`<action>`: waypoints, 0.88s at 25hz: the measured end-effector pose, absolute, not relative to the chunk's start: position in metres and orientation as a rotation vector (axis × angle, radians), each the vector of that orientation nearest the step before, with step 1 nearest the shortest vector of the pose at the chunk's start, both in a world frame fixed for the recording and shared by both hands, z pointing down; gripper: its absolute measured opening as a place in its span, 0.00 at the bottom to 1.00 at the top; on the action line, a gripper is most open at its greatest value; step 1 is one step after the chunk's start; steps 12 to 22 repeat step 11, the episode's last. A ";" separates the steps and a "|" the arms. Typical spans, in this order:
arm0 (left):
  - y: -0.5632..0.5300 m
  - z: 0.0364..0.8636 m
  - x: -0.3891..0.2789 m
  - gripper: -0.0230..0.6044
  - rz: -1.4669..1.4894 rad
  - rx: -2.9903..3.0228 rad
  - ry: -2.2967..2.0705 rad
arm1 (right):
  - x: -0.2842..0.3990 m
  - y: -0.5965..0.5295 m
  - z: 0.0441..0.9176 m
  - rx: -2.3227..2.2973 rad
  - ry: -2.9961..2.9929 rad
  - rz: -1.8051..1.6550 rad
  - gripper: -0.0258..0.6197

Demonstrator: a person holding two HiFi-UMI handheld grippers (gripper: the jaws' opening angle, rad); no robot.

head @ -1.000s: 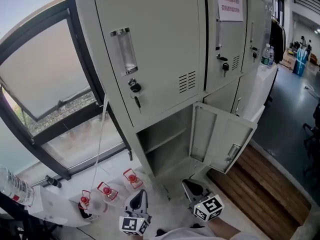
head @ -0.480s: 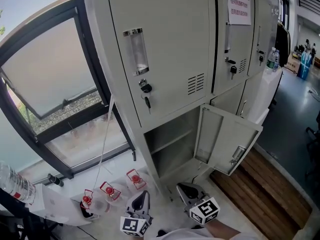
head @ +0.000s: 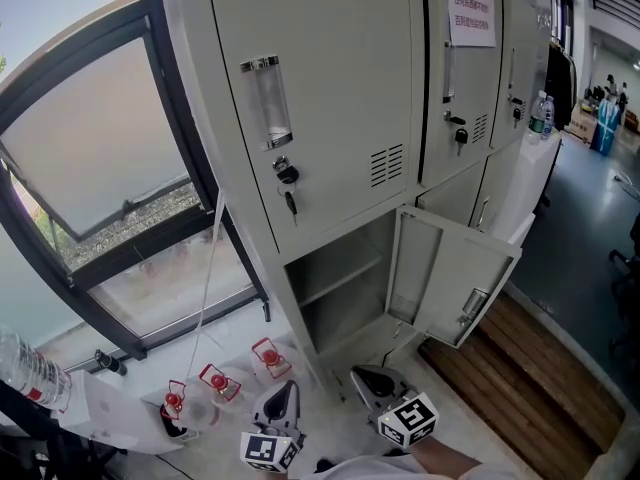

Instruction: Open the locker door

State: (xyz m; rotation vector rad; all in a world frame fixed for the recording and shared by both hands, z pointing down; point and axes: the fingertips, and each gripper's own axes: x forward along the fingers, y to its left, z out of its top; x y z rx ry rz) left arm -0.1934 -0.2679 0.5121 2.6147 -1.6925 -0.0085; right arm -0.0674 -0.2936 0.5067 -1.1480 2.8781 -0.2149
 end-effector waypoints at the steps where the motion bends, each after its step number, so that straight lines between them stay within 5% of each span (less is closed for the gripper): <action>1: -0.267 0.513 -0.194 0.04 -0.010 2.613 -1.690 | -0.068 -0.293 0.507 -1.148 2.880 -0.214 0.06; 22: -0.265 0.514 -0.192 0.04 -0.013 2.616 -1.674 | -0.072 -0.290 0.508 -1.132 2.896 -0.224 0.06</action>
